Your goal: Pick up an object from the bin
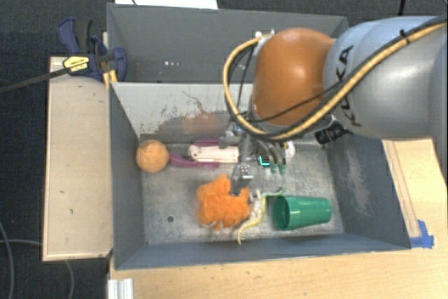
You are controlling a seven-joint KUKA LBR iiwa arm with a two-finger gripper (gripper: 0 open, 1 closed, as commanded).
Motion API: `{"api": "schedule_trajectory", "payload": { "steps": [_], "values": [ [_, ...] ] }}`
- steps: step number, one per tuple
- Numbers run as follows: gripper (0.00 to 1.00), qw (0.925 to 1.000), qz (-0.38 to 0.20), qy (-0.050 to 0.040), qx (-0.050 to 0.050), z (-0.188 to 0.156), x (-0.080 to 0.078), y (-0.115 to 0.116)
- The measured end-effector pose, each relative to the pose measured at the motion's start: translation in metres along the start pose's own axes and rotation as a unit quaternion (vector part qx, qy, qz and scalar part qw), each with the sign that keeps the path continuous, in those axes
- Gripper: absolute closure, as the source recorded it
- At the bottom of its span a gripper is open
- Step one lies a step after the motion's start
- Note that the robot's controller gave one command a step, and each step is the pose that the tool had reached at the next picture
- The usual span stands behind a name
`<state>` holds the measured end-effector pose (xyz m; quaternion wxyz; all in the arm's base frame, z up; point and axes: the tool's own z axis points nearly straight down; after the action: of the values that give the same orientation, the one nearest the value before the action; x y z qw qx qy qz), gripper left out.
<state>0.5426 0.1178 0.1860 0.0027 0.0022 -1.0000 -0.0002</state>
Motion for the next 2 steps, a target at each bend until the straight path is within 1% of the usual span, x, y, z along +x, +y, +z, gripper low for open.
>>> {"api": "schedule_trajectory", "payload": {
  "steps": [1, 2],
  "values": [
    [0.0, 1.0, 0.002, -0.0039, -0.001, -0.004, -0.002, -0.001],
    [0.0, 0.9956, -0.094, -0.0083, 0.0, 0.025, 0.009, 0.003]
  ]
}}
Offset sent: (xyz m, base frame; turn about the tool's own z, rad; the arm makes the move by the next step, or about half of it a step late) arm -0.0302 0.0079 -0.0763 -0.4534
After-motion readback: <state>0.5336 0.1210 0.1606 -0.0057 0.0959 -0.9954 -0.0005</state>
